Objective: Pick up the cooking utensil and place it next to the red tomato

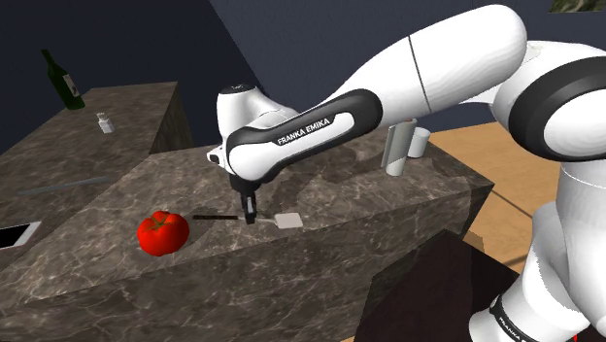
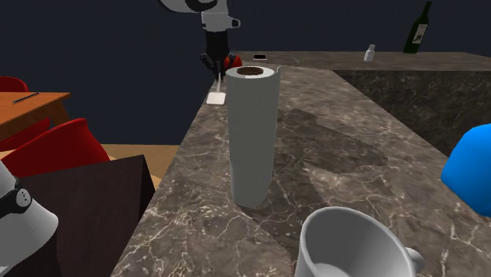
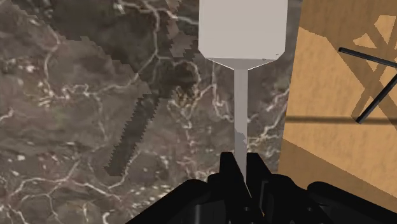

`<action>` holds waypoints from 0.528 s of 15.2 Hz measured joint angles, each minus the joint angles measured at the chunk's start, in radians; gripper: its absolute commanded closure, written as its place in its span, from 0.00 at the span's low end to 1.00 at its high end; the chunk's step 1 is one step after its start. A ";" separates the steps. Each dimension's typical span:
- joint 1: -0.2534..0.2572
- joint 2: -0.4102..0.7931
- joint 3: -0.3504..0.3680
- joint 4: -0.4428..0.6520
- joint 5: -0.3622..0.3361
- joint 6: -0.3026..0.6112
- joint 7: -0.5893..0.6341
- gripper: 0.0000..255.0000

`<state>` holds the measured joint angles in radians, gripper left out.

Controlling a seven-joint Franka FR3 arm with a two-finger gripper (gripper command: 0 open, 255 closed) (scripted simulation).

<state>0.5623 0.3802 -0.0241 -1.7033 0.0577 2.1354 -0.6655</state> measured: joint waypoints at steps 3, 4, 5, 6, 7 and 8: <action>0.001 0.012 0.001 -0.023 0.001 0.035 -0.001 1.00; 0.001 0.021 0.001 -0.022 0.002 0.043 -0.001 1.00; 0.001 0.024 0.001 -0.026 0.002 0.051 -0.002 1.00; 0.001 0.025 0.001 -0.029 0.002 0.054 -0.002 1.00; 0.001 0.025 0.001 -0.031 0.002 0.056 -0.002 1.00; 0.001 0.026 0.001 -0.031 0.002 0.057 -0.002 1.00</action>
<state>0.5630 0.4061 -0.0228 -1.7345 0.0600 2.1927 -0.6675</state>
